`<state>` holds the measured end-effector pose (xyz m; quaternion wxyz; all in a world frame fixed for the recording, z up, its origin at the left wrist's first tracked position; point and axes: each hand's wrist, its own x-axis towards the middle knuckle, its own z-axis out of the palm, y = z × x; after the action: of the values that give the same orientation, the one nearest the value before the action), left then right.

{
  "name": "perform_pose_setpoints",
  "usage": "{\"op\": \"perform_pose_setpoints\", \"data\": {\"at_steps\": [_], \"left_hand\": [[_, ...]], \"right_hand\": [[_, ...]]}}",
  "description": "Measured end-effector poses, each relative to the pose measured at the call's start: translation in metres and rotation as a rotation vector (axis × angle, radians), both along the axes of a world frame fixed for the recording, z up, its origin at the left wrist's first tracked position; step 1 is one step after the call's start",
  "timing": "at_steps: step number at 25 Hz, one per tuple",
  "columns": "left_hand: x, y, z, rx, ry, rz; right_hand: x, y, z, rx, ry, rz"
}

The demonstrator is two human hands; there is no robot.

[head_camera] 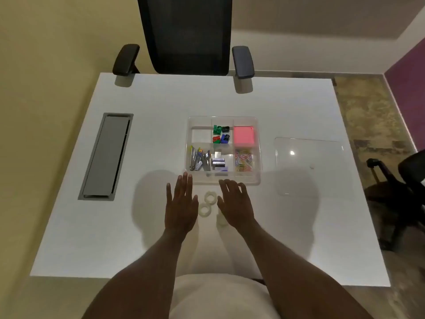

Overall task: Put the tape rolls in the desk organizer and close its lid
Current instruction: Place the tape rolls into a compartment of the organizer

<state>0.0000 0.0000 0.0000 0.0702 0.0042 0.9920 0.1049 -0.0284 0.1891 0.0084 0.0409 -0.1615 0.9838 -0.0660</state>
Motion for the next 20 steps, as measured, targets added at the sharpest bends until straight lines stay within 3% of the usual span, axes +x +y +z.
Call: {"op": "perform_pose_setpoints", "data": {"at_steps": [6,10,16,20], "left_hand": [[0.004,-0.038,-0.034,0.019,-0.147,0.076],[-0.006,-0.054,-0.048,0.016,-0.220,0.086],[-0.030,-0.058,-0.058,0.068,-0.259,0.089],[-0.044,-0.062,-0.062,0.113,-0.318,0.121]], "right_hand": [[-0.001,-0.037,-0.029,-0.018,-0.294,0.005],[-0.008,-0.045,-0.041,0.045,-0.371,0.028],[-0.017,-0.050,-0.048,0.083,-0.342,0.025],[-0.021,-0.044,-0.045,0.050,-0.165,0.017]]}}
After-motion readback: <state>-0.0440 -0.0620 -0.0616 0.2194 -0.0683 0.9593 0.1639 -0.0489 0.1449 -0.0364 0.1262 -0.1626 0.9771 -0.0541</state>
